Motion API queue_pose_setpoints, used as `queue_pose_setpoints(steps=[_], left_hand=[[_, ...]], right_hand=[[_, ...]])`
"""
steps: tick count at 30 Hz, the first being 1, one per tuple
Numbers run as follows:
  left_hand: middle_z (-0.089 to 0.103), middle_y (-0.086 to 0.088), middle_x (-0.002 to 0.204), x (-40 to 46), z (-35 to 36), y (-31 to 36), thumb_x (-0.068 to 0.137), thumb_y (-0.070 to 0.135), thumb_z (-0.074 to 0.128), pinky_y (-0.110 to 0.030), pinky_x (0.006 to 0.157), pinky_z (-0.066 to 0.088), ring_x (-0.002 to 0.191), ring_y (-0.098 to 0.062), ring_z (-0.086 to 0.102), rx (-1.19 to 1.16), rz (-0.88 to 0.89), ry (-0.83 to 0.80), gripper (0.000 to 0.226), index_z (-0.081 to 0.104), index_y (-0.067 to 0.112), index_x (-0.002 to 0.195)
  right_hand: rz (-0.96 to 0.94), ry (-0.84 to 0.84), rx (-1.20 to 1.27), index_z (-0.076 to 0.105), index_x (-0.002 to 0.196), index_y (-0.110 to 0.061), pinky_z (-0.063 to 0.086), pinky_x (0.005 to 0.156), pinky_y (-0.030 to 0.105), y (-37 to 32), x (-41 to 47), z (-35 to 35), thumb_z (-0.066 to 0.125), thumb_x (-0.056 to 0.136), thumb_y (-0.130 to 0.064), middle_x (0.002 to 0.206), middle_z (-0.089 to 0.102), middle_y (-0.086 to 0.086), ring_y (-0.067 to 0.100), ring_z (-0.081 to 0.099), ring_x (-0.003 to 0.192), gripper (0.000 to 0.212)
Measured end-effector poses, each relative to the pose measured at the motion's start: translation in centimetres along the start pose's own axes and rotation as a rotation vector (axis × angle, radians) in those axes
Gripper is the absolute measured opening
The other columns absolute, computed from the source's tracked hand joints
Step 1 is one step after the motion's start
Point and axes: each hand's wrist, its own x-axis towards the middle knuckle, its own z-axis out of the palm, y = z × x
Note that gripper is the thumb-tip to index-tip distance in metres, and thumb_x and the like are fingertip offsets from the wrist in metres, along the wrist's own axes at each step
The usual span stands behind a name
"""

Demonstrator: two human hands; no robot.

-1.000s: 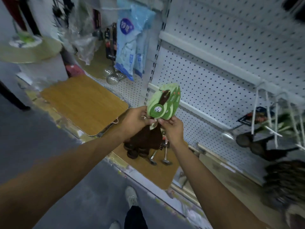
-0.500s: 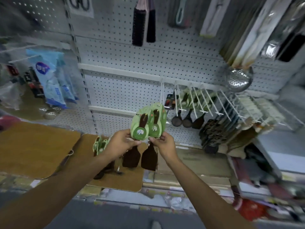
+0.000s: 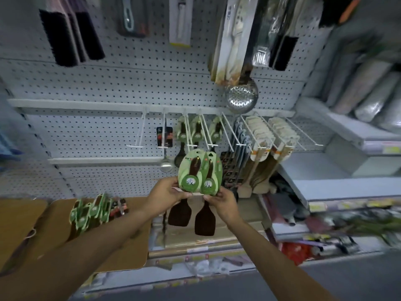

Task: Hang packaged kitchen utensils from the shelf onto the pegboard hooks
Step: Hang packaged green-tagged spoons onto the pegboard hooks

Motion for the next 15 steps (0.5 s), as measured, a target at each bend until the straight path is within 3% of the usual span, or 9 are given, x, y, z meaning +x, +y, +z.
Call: queue_pose_setpoints(steps=[3,7,12,15], left_hand=[[0.077,0.013,0.096,1.4,2.8,1.0,0.077,0.016,0.085,-0.035,0.086,0.058,0.092,-0.006,0.072,-0.025,0.003,-0.018,0.028,0.073,0.031,0.098],[0.077,0.009,0.097,2.8,5.4,1.6,0.077,0.015,0.084,-0.042,0.088,0.059,0.093,-0.008,0.072,-0.037,-0.008,-0.028,0.028,0.075,0.025,0.101],[0.078,0.008,0.096,4.2,6.6,1.4,0.076,0.013,0.085,-0.046,0.089,0.059,0.093,-0.012,0.073,-0.049,-0.036,0.009,0.029,0.075,0.029,0.098],[0.078,0.008,0.097,4.7,7.0,1.2,0.076,0.013,0.085,-0.046,0.090,0.059,0.095,-0.013,0.073,-0.053,-0.059,0.033,0.030,0.074,0.029,0.099]], right_hand=[[0.023,0.020,-0.005,0.065,0.109,0.007,0.053,0.066,0.013,0.7,0.9,-3.0,0.064,0.086,0.010,0.093,0.070,0.007,-0.003,0.068,0.074,0.024],[0.061,0.042,0.006,0.066,0.105,0.004,0.056,0.068,0.022,1.6,2.5,-5.5,0.064,0.087,0.008,0.092,0.071,0.011,0.012,0.067,0.077,0.018],[0.096,0.035,0.033,0.065,0.102,0.005,0.056,0.069,0.025,2.2,4.6,-6.8,0.065,0.087,0.007,0.089,0.070,0.012,0.015,0.066,0.075,0.015],[0.106,0.007,0.056,0.067,0.092,-0.003,0.056,0.083,0.042,2.8,5.8,-6.9,0.065,0.086,0.008,0.095,0.070,0.018,0.026,0.067,0.086,0.013]])
